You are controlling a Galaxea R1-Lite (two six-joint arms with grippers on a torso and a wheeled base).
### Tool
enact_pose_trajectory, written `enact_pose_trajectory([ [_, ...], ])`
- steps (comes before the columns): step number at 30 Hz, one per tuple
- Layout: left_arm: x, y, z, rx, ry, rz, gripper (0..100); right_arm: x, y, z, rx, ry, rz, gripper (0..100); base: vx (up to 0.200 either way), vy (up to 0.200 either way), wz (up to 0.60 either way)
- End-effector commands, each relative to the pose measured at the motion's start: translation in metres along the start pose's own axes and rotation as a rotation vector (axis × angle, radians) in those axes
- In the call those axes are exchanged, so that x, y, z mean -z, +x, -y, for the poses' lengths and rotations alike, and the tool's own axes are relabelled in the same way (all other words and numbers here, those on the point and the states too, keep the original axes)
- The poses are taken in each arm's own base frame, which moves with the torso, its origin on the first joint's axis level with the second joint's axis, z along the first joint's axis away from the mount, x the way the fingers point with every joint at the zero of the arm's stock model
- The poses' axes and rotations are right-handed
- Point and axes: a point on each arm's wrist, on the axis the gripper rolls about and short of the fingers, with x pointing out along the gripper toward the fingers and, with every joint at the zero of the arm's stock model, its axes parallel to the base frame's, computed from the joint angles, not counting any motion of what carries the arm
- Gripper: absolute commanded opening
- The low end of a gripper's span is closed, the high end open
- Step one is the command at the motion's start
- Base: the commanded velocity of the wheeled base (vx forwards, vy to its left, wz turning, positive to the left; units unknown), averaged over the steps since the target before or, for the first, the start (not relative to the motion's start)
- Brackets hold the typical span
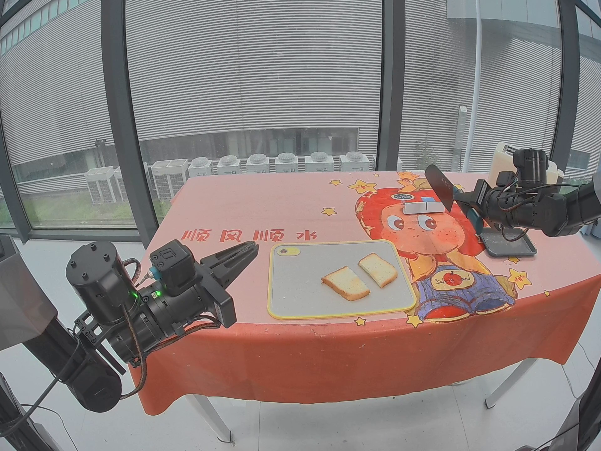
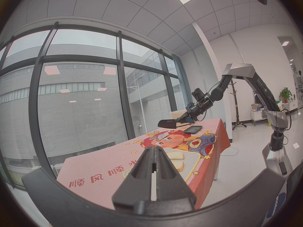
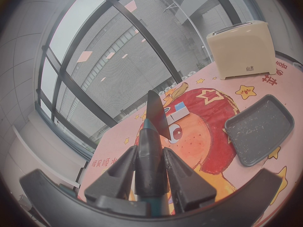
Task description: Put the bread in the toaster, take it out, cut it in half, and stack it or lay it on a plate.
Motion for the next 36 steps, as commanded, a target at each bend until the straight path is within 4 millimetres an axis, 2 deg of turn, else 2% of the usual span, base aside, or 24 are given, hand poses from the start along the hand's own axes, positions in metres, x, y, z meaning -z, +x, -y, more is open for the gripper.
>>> enact_pose_trajectory([
  [1,-0.001,0.0,0.0,-0.002,0.004,0.016,0,0.003,0.002,0.002,0.005,0.004,-0.009,0,0.0,0.0,0.0],
  [20,-0.001,0.0,0.0,-0.002,0.004,0.014,0,0.013,0.012,0.012,0.029,0.005,-0.046,0,0.0,0.0,0.0],
  [36,0.001,0.001,0.0,0.0,0.002,0.007,0,0.014,0.013,0.013,0.032,0.004,-0.047,0,0.0,0.0,0.0],
])
